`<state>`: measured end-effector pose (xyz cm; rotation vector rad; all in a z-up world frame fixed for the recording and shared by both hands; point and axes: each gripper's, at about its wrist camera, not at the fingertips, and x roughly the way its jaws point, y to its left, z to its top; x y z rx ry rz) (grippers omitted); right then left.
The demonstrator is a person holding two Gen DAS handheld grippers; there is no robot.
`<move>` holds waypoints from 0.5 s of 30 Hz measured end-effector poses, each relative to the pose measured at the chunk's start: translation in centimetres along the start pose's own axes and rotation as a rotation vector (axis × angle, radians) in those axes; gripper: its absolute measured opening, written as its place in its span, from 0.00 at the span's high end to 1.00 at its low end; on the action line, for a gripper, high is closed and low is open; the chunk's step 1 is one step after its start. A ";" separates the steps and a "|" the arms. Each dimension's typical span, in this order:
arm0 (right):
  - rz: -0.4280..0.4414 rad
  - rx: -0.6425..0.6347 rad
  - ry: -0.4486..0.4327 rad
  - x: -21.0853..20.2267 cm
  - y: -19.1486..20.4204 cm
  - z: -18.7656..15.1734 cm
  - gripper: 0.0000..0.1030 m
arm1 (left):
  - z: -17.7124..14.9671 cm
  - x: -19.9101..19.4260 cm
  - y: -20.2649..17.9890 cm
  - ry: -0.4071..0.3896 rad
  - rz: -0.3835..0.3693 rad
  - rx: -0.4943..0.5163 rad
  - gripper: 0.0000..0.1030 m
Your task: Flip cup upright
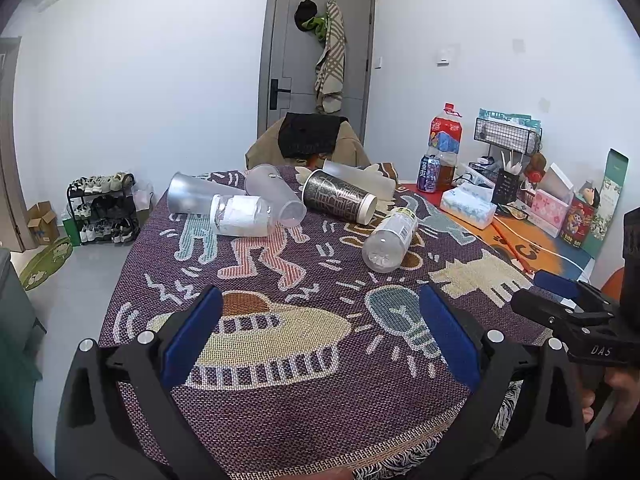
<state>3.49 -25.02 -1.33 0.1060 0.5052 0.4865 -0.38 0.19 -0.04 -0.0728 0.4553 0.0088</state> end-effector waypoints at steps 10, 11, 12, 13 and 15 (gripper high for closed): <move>-0.004 -0.010 0.000 0.0 0.2 0.1 0.07 | 0.0 -0.1 0.1 0.000 -0.001 -0.009 0.05; -0.004 -0.010 0.001 0.0 0.2 0.1 0.07 | 0.0 -0.1 0.1 0.001 0.000 -0.008 0.05; -0.002 -0.008 0.001 0.0 0.2 0.1 0.07 | 0.0 -0.2 0.1 0.001 0.000 -0.008 0.05; -0.003 -0.009 0.001 0.0 0.3 0.1 0.07 | 0.0 -0.1 0.1 0.001 -0.001 -0.008 0.05; -0.004 -0.010 0.000 0.0 0.3 0.1 0.07 | 0.0 -0.1 0.1 0.002 -0.003 -0.008 0.05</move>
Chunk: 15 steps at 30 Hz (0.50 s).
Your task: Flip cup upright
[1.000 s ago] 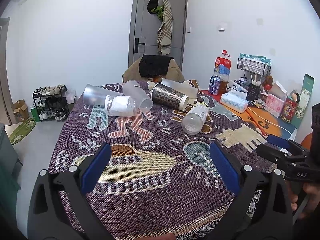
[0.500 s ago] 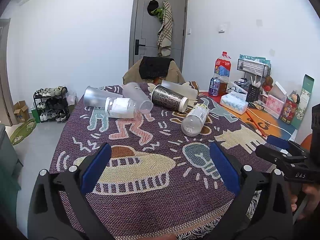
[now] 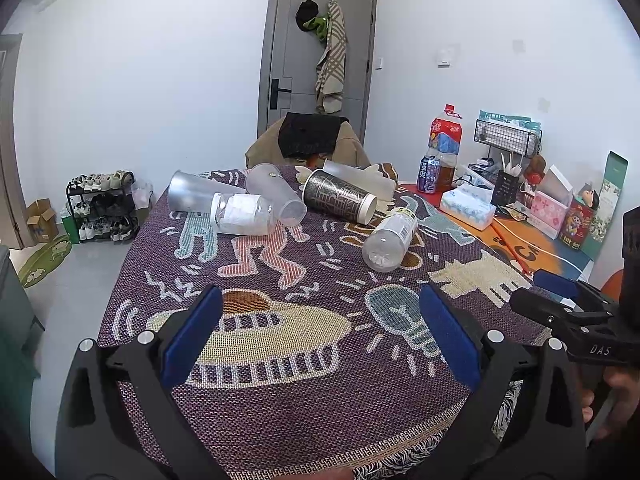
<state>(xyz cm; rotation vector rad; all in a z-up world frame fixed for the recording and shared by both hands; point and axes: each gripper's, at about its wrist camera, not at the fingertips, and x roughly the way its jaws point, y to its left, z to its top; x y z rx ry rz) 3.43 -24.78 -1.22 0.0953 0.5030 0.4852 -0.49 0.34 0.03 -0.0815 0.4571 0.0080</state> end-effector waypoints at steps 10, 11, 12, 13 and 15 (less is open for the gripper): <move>0.006 -0.009 0.020 0.8 -0.3 0.4 0.07 | 0.1 0.9 0.1 0.019 -0.007 -0.001 0.05; 0.006 -0.016 0.025 0.9 -0.3 0.6 0.07 | 0.3 1.0 0.2 0.021 -0.007 0.000 0.05; 0.010 -0.023 0.027 1.1 -0.3 0.9 0.07 | 0.5 1.3 0.2 0.025 -0.007 0.001 0.05; 0.016 -0.028 0.028 1.2 -0.3 1.2 0.07 | 0.6 1.4 0.3 0.026 -0.006 0.001 0.05; 0.021 -0.045 0.037 1.8 -0.4 2.0 0.07 | 1.1 1.7 0.4 0.023 -0.003 0.000 0.05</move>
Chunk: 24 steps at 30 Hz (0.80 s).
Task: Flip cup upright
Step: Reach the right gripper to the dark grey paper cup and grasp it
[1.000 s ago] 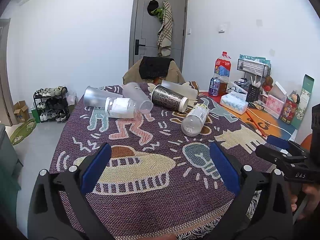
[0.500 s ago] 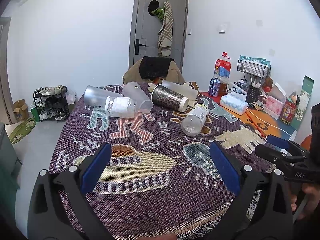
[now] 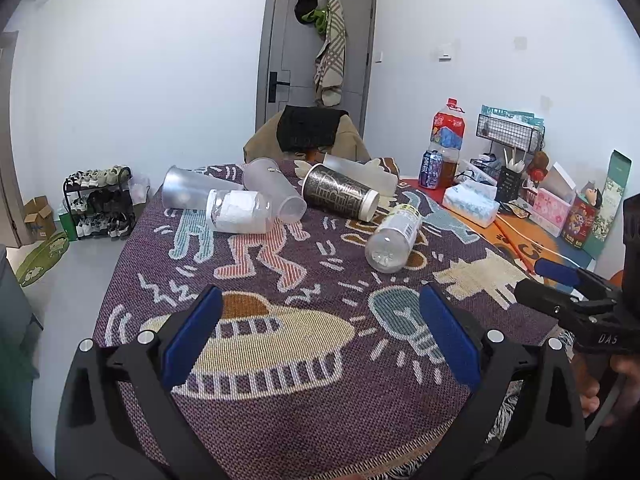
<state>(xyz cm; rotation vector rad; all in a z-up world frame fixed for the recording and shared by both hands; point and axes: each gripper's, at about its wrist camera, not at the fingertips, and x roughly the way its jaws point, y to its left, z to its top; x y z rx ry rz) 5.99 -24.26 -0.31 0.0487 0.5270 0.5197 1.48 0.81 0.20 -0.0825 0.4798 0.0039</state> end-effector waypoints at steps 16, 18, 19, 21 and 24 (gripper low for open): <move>0.016 -0.088 0.078 6.0 -1.7 8.6 0.09 | 4.4 2.7 3.1 -0.032 0.047 -0.069 0.05; 0.028 -0.090 0.095 7.0 -1.7 9.6 0.09 | 4.9 3.3 3.7 -0.027 0.051 -0.092 0.05; 0.035 -0.097 0.101 7.5 -1.7 10.1 0.10 | 5.2 3.7 4.1 -0.023 0.051 -0.106 0.05; 0.034 -0.116 0.123 8.7 -1.5 11.1 0.16 | 5.6 4.2 4.6 -0.017 0.053 -0.125 0.05; 0.026 -0.131 0.147 10.5 -1.5 12.3 0.16 | 6.4 5.2 5.1 -0.009 0.059 -0.139 0.05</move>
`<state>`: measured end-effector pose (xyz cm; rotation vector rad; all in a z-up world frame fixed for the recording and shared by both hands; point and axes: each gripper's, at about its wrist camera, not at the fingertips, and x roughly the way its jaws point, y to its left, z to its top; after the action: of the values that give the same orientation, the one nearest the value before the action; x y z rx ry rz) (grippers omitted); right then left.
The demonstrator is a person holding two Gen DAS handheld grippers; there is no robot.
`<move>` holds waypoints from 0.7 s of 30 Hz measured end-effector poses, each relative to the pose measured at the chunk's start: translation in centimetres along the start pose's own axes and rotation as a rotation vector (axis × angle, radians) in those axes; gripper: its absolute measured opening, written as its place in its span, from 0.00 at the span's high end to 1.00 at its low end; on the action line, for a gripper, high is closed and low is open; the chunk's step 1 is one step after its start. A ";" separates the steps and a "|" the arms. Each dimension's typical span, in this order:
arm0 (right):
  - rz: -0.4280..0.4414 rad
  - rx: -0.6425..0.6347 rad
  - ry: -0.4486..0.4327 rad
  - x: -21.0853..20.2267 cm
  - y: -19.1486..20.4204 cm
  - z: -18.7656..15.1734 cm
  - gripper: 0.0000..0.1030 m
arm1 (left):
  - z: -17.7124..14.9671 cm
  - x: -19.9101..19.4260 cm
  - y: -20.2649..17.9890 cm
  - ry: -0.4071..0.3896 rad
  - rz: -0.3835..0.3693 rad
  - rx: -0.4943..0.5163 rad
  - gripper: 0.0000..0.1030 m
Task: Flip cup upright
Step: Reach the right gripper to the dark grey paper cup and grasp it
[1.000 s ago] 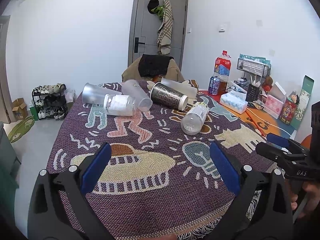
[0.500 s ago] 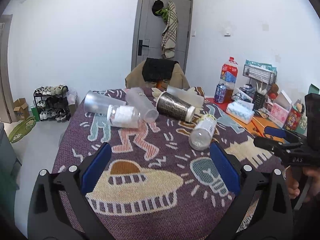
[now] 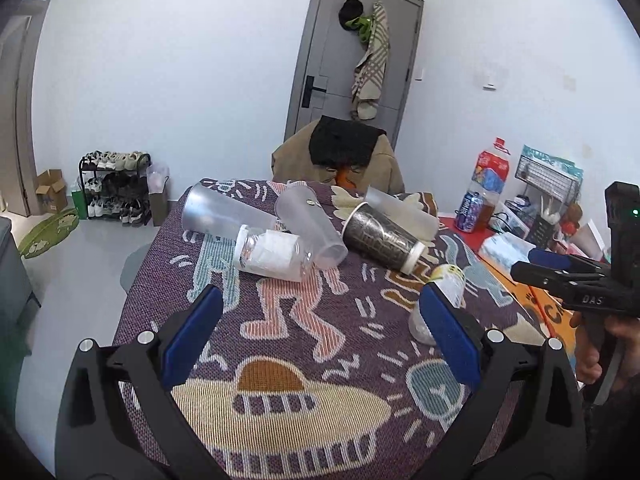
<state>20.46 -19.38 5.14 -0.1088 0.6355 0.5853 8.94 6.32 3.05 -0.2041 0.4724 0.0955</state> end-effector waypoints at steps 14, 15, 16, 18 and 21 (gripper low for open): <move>-0.058 -0.055 0.158 11.9 -1.3 5.1 0.07 | 3.0 6.2 2.2 0.095 0.044 -0.086 0.05; -0.063 -0.061 0.181 13.3 -1.3 5.4 0.07 | 3.0 6.7 2.3 0.104 0.049 -0.095 0.05; -0.063 -0.065 0.195 14.2 -1.3 5.6 0.07 | 3.2 7.4 2.6 0.117 0.059 -0.110 0.05; -0.067 -0.072 0.222 16.2 -1.2 6.2 0.07 | 3.5 8.6 3.3 0.140 0.060 -0.147 0.05; -0.078 -0.092 0.266 18.8 -1.0 7.2 0.07 | 3.9 10.4 3.9 0.169 0.075 -0.190 0.05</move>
<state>37.00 -9.20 -0.18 -0.3002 0.8585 0.5284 19.31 11.47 1.02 -0.3828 0.6402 0.1976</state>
